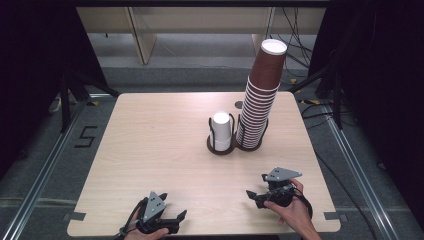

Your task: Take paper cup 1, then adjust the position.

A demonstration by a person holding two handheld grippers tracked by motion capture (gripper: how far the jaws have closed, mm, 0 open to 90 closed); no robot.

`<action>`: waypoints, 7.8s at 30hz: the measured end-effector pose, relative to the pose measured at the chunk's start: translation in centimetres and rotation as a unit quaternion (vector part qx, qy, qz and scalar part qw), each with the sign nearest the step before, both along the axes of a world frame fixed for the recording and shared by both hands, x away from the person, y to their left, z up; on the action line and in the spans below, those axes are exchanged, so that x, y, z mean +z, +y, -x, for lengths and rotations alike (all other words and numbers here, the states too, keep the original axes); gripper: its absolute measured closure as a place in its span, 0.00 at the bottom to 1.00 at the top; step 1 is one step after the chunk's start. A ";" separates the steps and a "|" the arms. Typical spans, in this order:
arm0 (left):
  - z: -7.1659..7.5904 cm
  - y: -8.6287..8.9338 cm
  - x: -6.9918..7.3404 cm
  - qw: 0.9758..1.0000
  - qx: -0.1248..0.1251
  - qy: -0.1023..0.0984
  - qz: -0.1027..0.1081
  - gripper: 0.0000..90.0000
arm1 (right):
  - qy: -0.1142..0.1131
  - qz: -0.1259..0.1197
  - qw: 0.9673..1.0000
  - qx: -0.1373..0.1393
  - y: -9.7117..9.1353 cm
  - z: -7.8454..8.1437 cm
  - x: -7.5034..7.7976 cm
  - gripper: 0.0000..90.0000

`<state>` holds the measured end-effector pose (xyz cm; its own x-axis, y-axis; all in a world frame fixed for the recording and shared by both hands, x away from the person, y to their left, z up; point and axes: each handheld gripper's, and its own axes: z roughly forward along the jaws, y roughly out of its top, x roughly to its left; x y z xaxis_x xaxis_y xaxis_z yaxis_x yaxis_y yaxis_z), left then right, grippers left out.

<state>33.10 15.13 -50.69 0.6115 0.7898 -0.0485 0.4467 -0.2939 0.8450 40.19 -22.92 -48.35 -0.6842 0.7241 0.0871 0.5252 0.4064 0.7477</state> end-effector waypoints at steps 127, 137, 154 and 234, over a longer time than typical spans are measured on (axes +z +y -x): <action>-0.1 0.5 0.1 1.000 0.017 0.010 -0.009 0.16 | -0.119 -0.007 0.989 -0.087 12.0 -15.2 8.6 0.32; -0.1 0.5 0.1 1.000 0.016 0.010 -0.010 0.16 | -0.112 -0.006 0.990 -0.086 12.5 -15.9 8.3 0.35; -0.1 0.4 0.1 1.000 0.015 0.011 -0.010 0.16 | -0.137 -0.025 0.986 -0.091 12.2 -15.4 10.6 0.39; -1.4 -0.8 0.4 0.995 0.015 -0.061 0.081 0.16 | -0.070 -0.070 0.989 0.106 12.2 -2.0 8.7 0.39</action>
